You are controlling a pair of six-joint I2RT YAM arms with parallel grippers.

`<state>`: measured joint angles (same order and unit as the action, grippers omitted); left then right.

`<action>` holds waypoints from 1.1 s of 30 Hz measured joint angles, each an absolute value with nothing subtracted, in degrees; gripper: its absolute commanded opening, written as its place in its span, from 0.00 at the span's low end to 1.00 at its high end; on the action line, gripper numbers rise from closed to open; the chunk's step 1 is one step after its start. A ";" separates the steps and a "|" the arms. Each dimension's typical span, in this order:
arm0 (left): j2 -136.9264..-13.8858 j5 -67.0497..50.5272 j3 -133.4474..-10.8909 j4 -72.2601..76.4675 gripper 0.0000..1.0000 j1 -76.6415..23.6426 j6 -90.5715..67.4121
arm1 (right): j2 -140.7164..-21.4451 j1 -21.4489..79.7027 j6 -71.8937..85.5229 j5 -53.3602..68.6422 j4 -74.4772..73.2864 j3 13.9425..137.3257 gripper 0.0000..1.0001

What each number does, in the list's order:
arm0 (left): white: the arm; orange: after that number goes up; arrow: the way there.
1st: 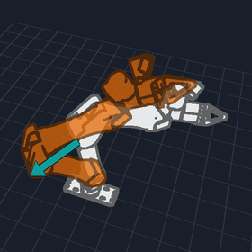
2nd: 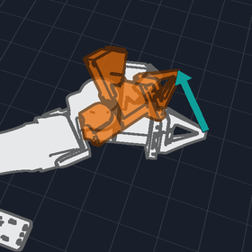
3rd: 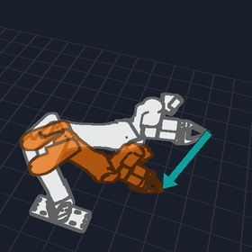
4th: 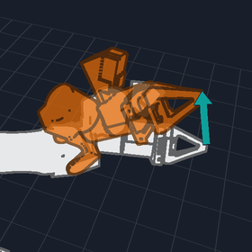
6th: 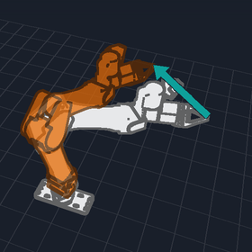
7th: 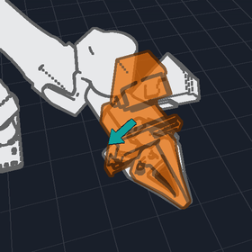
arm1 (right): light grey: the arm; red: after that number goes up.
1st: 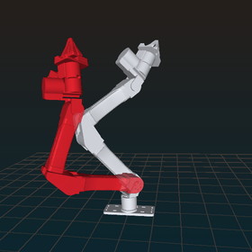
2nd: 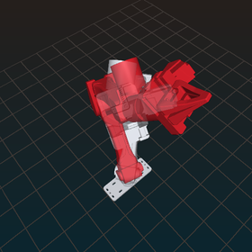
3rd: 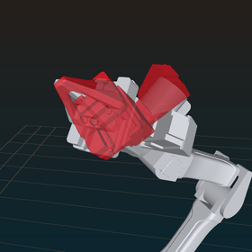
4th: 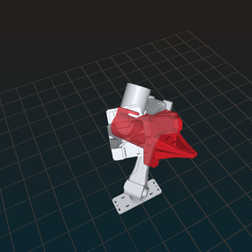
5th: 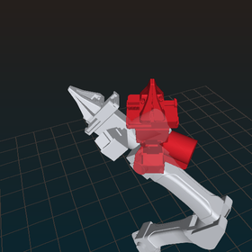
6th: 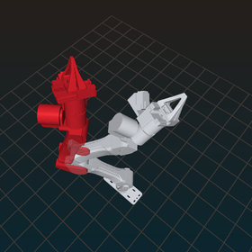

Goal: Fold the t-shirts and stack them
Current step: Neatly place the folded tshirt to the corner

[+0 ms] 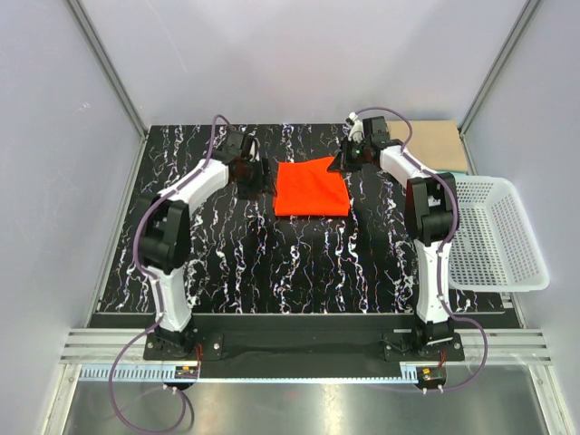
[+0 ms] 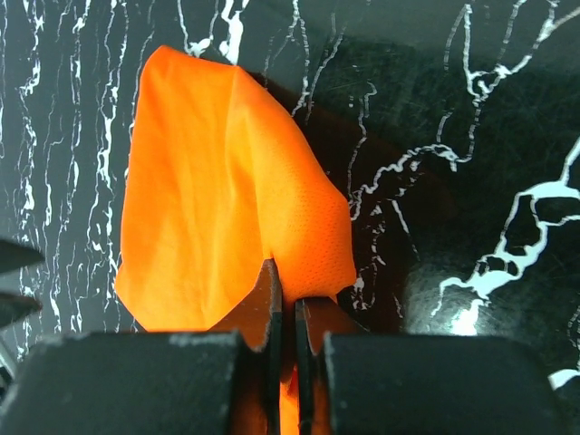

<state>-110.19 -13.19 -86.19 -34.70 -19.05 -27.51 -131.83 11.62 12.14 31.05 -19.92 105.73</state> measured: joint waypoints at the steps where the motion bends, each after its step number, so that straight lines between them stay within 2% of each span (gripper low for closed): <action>1: -111.98 -13.28 -88.18 -34.65 0.65 -19.05 -27.49 | -131.90 11.49 12.23 31.14 -19.99 105.73 0.00; 6: -118.48 -11.29 -96.68 -35.48 0.64 -19.00 -26.87 | -131.74 10.81 12.36 30.39 -20.69 105.32 0.00; 15: -117.97 -8.08 -95.90 -37.12 0.64 -17.98 -25.93 | -126.45 11.35 10.74 24.01 -20.95 100.36 0.00; 20: -116.57 -7.44 -95.90 -39.75 0.64 -17.06 -24.27 | -125.14 11.51 7.64 20.91 -22.00 102.04 0.00; 26: -108.64 -8.27 -94.04 -41.76 0.64 -17.10 -21.96 | -126.10 11.14 2.35 16.43 -26.85 109.45 0.00; 33: -95.00 -11.49 -85.08 -40.66 0.65 -18.31 -21.37 | -126.74 9.93 -3.18 11.77 -30.28 115.66 0.00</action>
<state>-95.00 -11.49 -85.08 -40.66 -18.31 -21.37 -126.74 9.93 -3.18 11.77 -30.28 115.66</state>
